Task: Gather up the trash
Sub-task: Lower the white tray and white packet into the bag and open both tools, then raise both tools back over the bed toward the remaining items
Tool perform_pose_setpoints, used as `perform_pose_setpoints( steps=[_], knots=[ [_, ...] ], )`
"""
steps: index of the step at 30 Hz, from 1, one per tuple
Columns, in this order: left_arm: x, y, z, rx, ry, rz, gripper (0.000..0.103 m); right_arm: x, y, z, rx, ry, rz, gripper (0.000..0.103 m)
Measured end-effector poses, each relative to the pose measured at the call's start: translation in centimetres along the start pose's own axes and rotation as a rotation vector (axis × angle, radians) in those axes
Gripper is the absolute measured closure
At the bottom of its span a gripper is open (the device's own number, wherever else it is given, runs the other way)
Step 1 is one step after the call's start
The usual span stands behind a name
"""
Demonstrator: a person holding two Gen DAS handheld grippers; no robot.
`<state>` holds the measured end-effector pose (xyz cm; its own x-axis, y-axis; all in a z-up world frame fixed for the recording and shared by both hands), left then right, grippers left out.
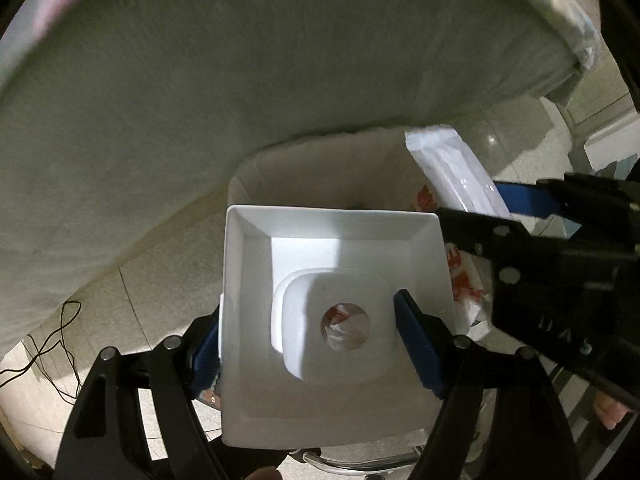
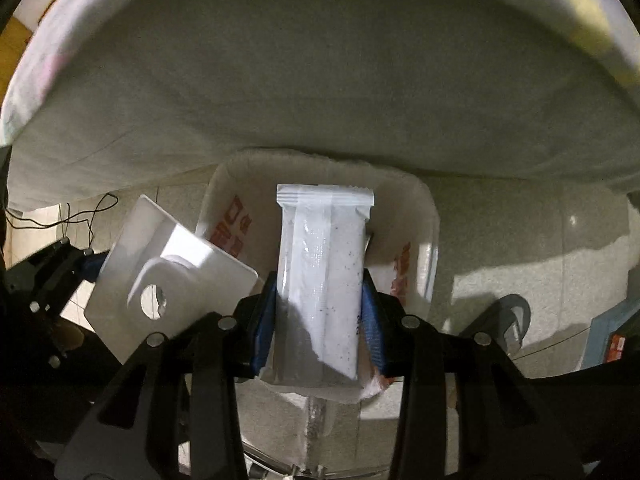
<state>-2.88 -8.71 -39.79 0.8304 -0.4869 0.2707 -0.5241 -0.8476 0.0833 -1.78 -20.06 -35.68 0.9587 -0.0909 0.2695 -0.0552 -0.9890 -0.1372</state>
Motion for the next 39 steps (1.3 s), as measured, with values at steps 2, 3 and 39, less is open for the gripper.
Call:
perform_pose_setpoints(
  steps=[2, 3, 39],
  knots=[
    [-0.1, 0.2, 0.6, 0.002, -0.011, 0.022, 0.028, 0.0, 0.1, 0.7, 0.002, -0.01, 0.011, 0.064],
    [-0.1, 0.3, 1.0, 0.002, -0.011, 0.035, 0.028, 0.1, 0.0, 1.0, 0.005, -0.014, 0.014, 0.064],
    [-0.5, 0.8, -2.7, 0.034, 0.097, 0.052, 0.008, 0.1, 2.1, -5.6, 0.029, 0.076, 0.094, 0.015]
  ],
)
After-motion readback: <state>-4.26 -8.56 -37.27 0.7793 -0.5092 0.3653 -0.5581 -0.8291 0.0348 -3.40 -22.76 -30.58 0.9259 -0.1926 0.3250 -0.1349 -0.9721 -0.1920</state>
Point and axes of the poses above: each gripper's, at about its wrist camera, not at the fingertips, and z roughly the way its jaws point, y to its right, x to its top, the point moved 4 cm from there along z, roughly the way its jaws point, and after that the axes turned 8 degrees about y, right-handed, at the moved point
